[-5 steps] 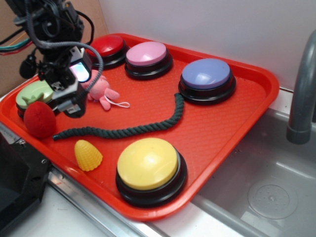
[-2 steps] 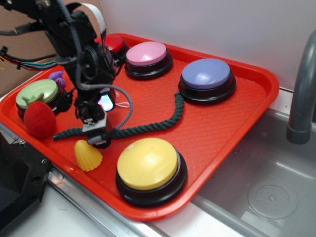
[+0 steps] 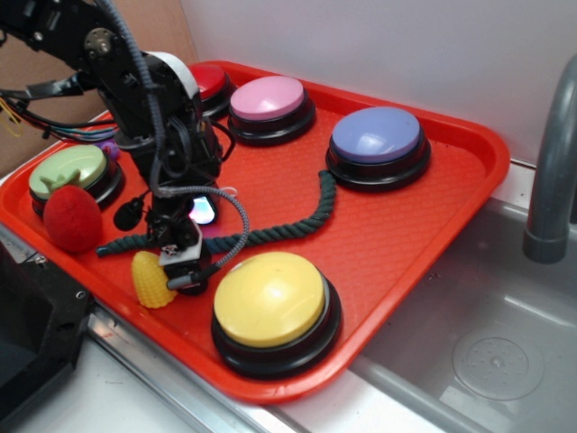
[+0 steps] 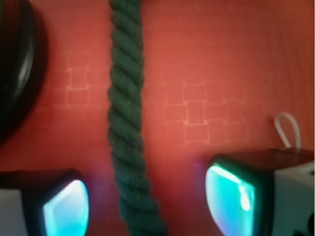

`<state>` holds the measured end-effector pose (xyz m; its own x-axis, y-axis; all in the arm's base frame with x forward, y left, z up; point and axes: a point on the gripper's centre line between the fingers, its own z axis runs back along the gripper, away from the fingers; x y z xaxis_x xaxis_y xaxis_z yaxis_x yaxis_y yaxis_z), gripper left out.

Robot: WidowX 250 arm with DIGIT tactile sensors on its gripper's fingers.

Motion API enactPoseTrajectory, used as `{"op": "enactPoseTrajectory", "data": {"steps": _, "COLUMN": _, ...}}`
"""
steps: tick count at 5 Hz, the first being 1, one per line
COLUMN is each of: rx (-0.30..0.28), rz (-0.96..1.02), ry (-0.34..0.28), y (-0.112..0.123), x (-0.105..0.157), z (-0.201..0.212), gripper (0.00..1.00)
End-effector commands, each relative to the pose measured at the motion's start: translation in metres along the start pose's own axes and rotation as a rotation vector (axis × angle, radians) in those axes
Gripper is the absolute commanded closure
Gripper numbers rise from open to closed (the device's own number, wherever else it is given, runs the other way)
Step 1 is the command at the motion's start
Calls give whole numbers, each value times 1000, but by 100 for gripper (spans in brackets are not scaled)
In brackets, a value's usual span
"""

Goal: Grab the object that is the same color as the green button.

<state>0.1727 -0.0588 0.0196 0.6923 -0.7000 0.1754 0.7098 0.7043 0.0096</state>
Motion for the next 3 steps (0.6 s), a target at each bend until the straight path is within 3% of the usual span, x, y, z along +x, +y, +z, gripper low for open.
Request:
{"op": "enactPoseTrajectory", "data": {"steps": 1, "rx": 22, "rz": -14, "ry": -33, "y": 5, "x": -4, "z": -3, "gripper": 7}}
{"op": "enactPoseTrajectory", "data": {"steps": 2, "rx": 30, "rz": -17, "ry": -30, "y": 5, "x": -4, "z": -4, "gripper": 100}}
{"op": "enactPoseTrajectory", "data": {"steps": 3, "rx": 26, "rz": -7, "ry": -28, "y": 7, "x": -4, "z": -4, "gripper": 100}}
